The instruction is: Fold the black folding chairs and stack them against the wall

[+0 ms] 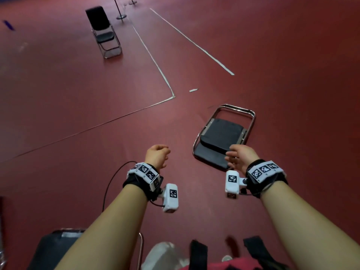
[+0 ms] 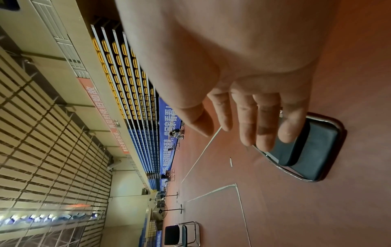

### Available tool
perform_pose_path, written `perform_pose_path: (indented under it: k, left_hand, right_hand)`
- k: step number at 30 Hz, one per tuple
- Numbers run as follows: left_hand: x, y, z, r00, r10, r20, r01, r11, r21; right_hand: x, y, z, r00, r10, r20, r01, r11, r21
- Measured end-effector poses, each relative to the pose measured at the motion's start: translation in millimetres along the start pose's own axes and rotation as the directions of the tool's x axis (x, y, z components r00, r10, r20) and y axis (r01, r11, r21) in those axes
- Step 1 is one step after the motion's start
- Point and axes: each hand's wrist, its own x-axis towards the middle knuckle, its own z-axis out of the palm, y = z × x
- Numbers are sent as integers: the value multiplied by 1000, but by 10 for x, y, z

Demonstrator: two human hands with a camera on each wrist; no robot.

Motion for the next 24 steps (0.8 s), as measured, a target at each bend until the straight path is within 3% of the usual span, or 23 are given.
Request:
perform_pose_path:
  k: [5,10,16,24]
  left_hand:
    - [1114,324,5,998,-27,53,26,999,22]
    - [2461,891,54,987,16,161,-29,996,80]
    - [3726,1698,270,954,52,295,-109,977,181]
    - [4704,2318,1143,871,14,492,-143,963,226]
  right_hand:
    - [817,-394,540,998,51,-22,-50,998,45]
    - [1691,-867,1085,990,64,-124,-47,990,133]
    - [2367,-1488,1673,977,87,-195,-36,967,252]
    - [3162,-2094,1608,931,168,-325,-52,940,336]
